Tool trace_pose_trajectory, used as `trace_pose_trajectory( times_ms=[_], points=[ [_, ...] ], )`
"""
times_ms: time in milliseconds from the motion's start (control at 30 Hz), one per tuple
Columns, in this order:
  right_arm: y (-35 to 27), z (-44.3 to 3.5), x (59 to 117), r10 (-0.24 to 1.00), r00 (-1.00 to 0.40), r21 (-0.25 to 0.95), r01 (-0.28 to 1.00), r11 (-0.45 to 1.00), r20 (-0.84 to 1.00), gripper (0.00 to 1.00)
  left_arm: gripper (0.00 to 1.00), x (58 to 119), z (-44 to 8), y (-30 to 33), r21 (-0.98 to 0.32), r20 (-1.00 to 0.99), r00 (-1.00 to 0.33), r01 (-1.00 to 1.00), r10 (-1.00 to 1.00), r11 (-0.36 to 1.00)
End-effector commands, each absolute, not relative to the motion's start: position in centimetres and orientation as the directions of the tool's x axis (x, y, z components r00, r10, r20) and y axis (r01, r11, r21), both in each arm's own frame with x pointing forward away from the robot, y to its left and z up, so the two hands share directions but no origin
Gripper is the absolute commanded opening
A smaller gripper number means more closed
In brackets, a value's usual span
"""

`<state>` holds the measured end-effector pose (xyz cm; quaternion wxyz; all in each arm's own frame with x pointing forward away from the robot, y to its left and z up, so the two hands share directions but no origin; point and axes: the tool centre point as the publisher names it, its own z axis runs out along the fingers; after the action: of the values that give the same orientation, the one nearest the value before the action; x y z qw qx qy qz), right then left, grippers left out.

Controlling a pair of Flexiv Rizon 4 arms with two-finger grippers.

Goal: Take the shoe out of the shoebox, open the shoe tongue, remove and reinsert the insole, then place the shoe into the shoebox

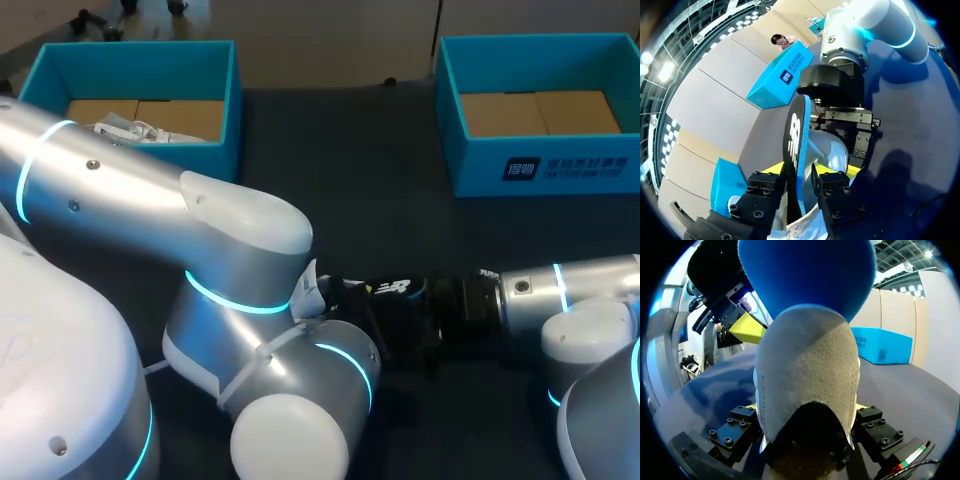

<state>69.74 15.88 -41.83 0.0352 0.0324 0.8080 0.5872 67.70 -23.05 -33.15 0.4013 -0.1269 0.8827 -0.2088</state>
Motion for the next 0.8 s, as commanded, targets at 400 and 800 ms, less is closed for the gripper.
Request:
trace_pose_trajectory(
  times_ms=[400,800],
  points=[
    [16.0,-41.7,69.7,0.094,-0.995,0.950,0.012,0.313,-0.019,0.00,0.39,66.2,-33.2,-22.5,-0.482,-0.697,-0.598,-0.019,-0.396,0.876],
    [16.0,-41.7,69.7,0.094,-0.995,0.950,0.012,0.313,-0.019,0.00,0.71,65.5,-32.8,-22.5,-0.501,-0.718,-0.559,0.000,-0.416,0.865]
  ],
)
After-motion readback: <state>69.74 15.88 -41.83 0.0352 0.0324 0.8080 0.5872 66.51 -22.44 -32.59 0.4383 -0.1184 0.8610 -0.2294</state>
